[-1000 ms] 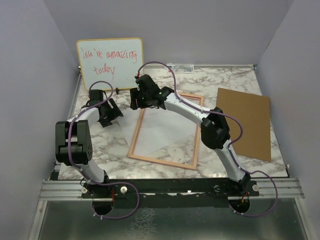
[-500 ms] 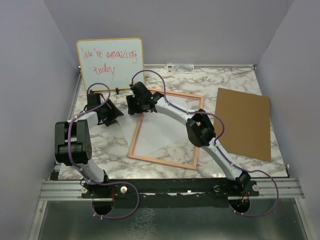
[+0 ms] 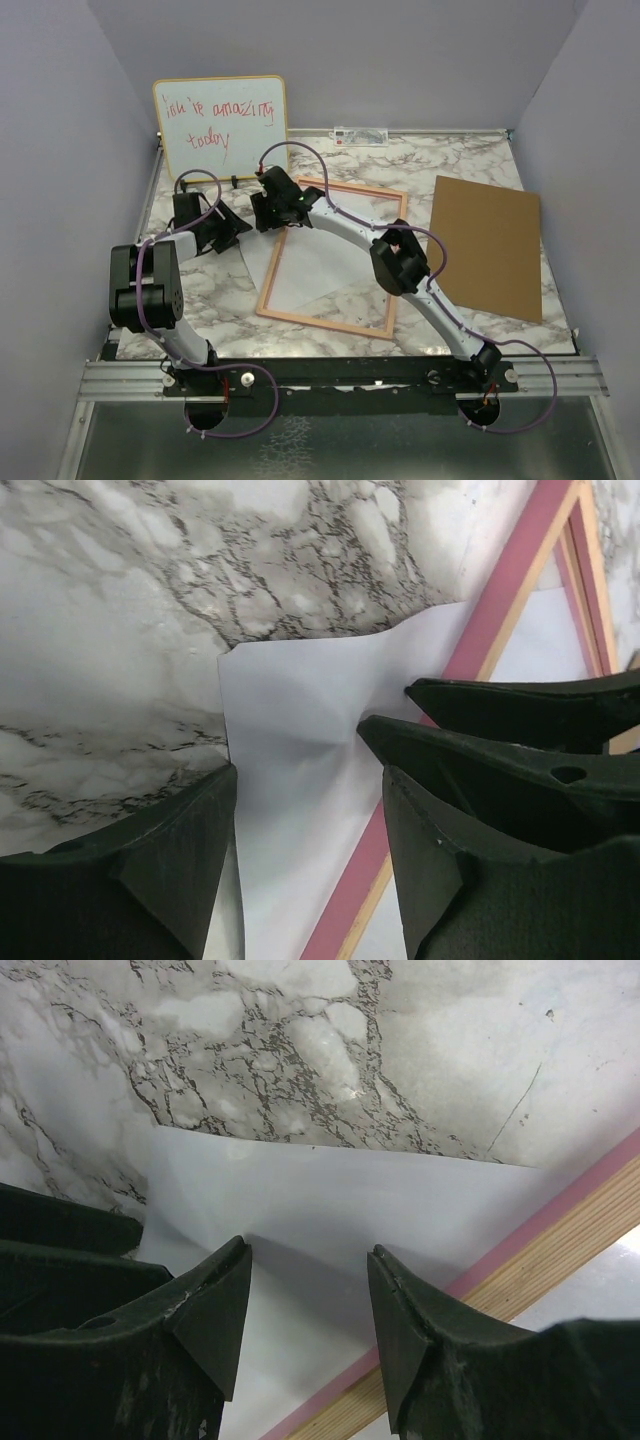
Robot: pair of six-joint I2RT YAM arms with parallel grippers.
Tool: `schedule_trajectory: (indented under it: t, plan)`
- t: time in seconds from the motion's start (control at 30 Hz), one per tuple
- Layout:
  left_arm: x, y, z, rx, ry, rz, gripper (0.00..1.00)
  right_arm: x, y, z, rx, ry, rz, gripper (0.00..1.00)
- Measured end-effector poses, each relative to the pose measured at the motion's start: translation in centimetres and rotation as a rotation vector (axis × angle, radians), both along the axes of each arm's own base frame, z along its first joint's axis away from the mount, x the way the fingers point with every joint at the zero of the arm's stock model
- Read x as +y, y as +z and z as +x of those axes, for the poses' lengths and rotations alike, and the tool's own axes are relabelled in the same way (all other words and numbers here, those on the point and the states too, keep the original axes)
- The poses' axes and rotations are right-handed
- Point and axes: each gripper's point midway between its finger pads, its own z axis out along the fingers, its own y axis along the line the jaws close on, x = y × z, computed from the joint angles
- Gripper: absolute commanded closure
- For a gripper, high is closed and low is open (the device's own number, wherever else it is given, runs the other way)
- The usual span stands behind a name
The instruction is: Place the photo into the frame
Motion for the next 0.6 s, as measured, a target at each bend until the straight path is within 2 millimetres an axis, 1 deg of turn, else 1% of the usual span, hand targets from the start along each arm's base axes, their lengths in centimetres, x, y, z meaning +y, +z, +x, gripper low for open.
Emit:
schedule_trajectory:
  t: [0.13,0.3,0.4,0.5,0.53,0.6]
  plan:
    - [-1.3,-0.2,-0.1,-0.026,-0.029,-0.084,0.36,0.1,0.0,-0.2,0.008,0.008,0.004,0.46]
    - [-2.6,0.5,-0.2,-0.091,-0.04,-0.193,0.33,0.1,-0.1,-0.4,0.021,0.014,0.01,0.46]
    - [-3.2,0.8,-1.0,-0.089,-0.035,-0.239,0.29,0.1,-0.1,-0.4,0.024,0.016,0.013,0.46]
    - [-3.4,1.1,-1.7,-0.079,-0.012,-0.264,0.29,0.1,-0.1,-0.4,0.025,0.02,0.012,0.46]
    - [-3.5,1.2,-2.0,-0.071,0.002,-0.276,0.31,0.1,-0.1,-0.4,0.024,0.023,0.011,0.46]
    - [-3.6,1.2,-2.6,-0.064,0.019,-0.297,0.42,0.1,-0.1,-0.4,0.023,0.024,0.01,0.46]
